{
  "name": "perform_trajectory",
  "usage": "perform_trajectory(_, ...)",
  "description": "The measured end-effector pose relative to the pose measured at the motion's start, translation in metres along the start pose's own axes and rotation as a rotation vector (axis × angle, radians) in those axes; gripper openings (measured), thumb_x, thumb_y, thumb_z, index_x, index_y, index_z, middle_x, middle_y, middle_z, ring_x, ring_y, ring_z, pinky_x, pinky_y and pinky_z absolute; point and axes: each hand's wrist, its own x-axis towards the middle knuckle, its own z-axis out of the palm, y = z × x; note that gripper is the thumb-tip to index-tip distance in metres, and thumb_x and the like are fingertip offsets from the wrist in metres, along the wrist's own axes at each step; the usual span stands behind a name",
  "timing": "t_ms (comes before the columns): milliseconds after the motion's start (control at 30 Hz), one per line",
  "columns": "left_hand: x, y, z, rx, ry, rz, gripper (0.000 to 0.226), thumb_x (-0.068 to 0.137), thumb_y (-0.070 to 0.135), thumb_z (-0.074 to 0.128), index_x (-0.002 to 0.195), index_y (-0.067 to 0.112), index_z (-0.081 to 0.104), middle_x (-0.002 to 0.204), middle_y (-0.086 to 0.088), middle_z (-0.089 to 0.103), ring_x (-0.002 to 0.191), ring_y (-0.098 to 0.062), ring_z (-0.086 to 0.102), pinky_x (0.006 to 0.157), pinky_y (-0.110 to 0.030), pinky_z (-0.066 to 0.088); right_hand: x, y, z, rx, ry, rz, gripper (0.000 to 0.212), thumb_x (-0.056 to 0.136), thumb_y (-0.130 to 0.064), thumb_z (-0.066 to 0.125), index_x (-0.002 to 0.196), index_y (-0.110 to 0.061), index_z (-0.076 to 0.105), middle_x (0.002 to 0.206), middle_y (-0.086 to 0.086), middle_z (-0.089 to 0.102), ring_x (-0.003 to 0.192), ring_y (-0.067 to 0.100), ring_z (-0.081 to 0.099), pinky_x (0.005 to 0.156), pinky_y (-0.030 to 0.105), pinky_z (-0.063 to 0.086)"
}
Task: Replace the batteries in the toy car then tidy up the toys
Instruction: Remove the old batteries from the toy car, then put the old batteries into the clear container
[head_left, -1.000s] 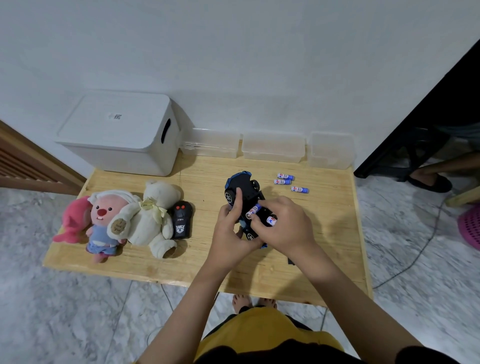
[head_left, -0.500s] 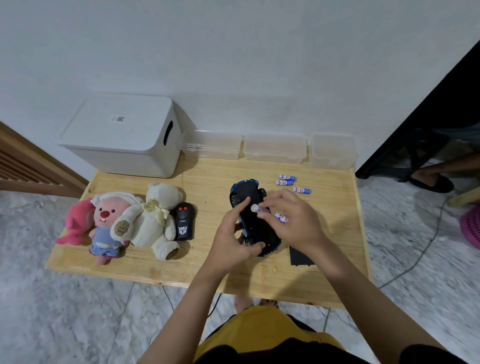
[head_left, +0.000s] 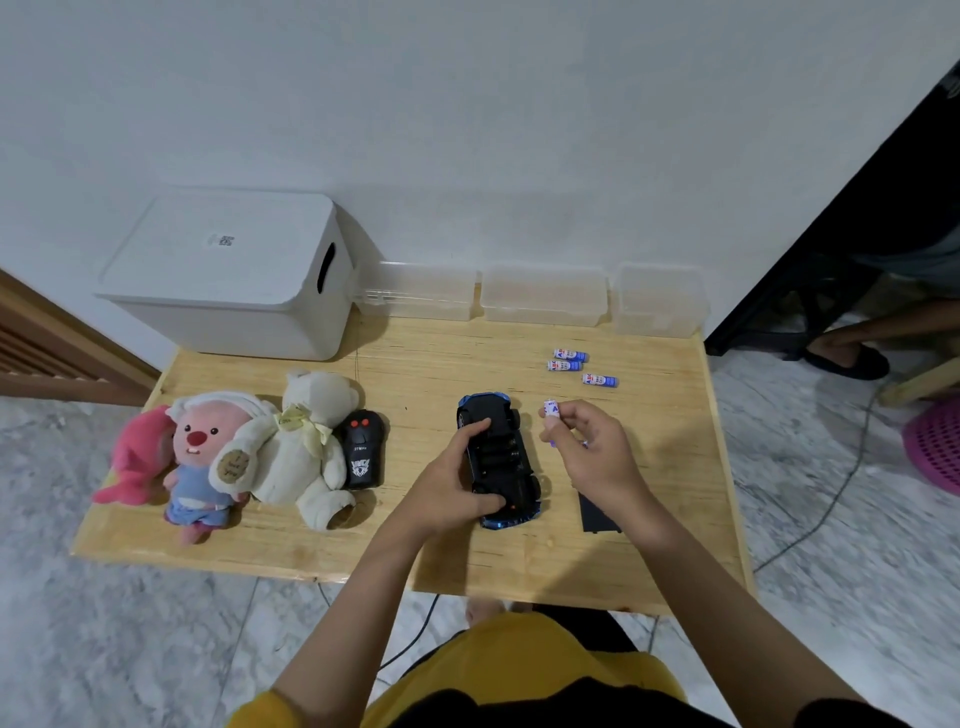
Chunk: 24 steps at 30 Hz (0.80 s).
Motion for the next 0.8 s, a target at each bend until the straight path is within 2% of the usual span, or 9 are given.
perform_trajectory(67, 0.0, 0.0, -0.001, 0.063, 0.007, 0.001, 0.091, 0.058, 0.024, 0.073, 0.138, 0.04, 0.033, 0.13, 0.002, 0.046, 0.122, -0.012, 0.047, 0.105, -0.032, 0.042, 0.003, -0.004, 0.002, 0.09, -0.028, 0.114, 0.017, 0.096, -0.018, 0.05, 0.085, -0.01, 0.06, 0.083, 0.006, 0.07, 0.038, 0.005, 0.043, 0.036, 0.016, 0.033)
perform_trajectory(100, 0.001, 0.0, -0.001, 0.109, 0.019, 0.018, 0.091, 0.056, 0.028, 0.072, 0.138, 0.04, 0.032, 0.13, -0.001, 0.043, 0.124, -0.016, 0.042, 0.108, -0.035, 0.038, 0.005, -0.005, 0.003, 0.146, -0.045, 0.174, 0.017, 0.097, -0.017, 0.047, 0.087, -0.01, 0.059, 0.081, 0.005, 0.07, 0.033, 0.006, 0.032, 0.033, 0.018, 0.027)
perform_trajectory(167, 0.001, 0.001, 0.0, 0.205, 0.046, 0.03, 0.094, 0.058, 0.035, 0.071, 0.141, 0.039, 0.029, 0.143, -0.011, 0.031, 0.137, -0.027, 0.023, 0.117, -0.041, 0.024, 0.01, -0.007, 0.004, 0.231, -0.067, 0.264, 0.017, 0.098, -0.016, 0.043, 0.092, -0.014, 0.058, 0.075, 0.004, 0.069, 0.033, 0.008, 0.024, 0.035, 0.016, 0.022)
perform_trajectory(233, 0.0, 0.007, 0.002, 0.228, 0.1, 0.0, 0.093, 0.068, 0.033, 0.074, 0.146, 0.036, 0.025, 0.159, -0.015, 0.002, 0.146, -0.026, -0.01, 0.118, -0.044, 0.005, 0.016, -0.007, 0.002, 0.268, -0.07, 0.313, 0.018, 0.099, -0.016, 0.04, 0.095, -0.017, 0.057, 0.072, 0.003, 0.064, 0.033, 0.008, 0.023, 0.038, 0.016, 0.018)
perform_trajectory(300, 0.001, 0.016, 0.004, 0.231, 0.176, 0.054, 0.089, 0.074, 0.036, 0.073, 0.147, 0.035, 0.023, 0.159, -0.009, -0.011, 0.144, -0.023, -0.02, 0.116, -0.045, 0.003, 0.023, -0.009, -0.003, 0.281, -0.063, 0.344, 0.017, 0.098, -0.016, 0.039, 0.096, -0.018, 0.055, 0.07, 0.002, 0.055, 0.033, 0.007, 0.024, 0.039, 0.017, 0.017)
perform_trajectory(467, 0.026, 0.053, 0.016, 0.246, 0.286, 0.228, 0.078, 0.08, 0.034, 0.072, 0.145, 0.031, 0.03, 0.16, 0.0, -0.006, 0.145, -0.016, -0.014, 0.111, -0.036, 0.009, 0.045, -0.004, -0.026, 0.302, -0.028, 0.32, 0.022, 0.098, -0.025, 0.044, 0.08, -0.013, 0.041, 0.065, 0.002, 0.042, 0.032, 0.007, 0.025, 0.036, 0.015, 0.019)
perform_trajectory(633, 0.071, 0.089, 0.042, 0.247, 0.27, 0.327, 0.072, 0.081, 0.033, 0.071, 0.143, 0.031, 0.033, 0.16, 0.002, 0.003, 0.145, -0.012, -0.004, 0.107, -0.028, 0.013, 0.071, 0.01, -0.065, 0.014, 0.14, 0.135, 0.038, 0.083, -0.034, 0.068, 0.067, -0.011, 0.043, 0.053, 0.001, 0.037, 0.041, 0.01, 0.031, 0.038, 0.018, 0.029)
perform_trajectory(733, 0.106, 0.105, 0.06, 0.299, 0.247, 0.35, 0.073, 0.081, 0.036, 0.071, 0.143, 0.027, 0.034, 0.16, -0.001, 0.008, 0.145, -0.017, 0.003, 0.107, -0.027, 0.018, 0.087, 0.02, -0.093, -0.175, 0.231, 0.082, 0.03, 0.076, -0.039, 0.074, 0.078, -0.014, 0.059, 0.063, -0.007, 0.053, 0.053, 0.004, 0.047, 0.051, 0.014, 0.036)
perform_trajectory(800, 0.131, 0.116, 0.072, 0.33, 0.225, 0.351, 0.074, 0.08, 0.036, 0.071, 0.143, 0.023, 0.034, 0.16, -0.003, 0.011, 0.144, -0.02, 0.005, 0.111, -0.032, 0.023, 0.099, 0.026, -0.115, -0.256, 0.242, 0.091, 0.032, 0.073, -0.042, 0.076, 0.093, -0.021, 0.063, 0.068, -0.014, 0.052, 0.06, 0.001, 0.05, 0.058, 0.016, 0.039)
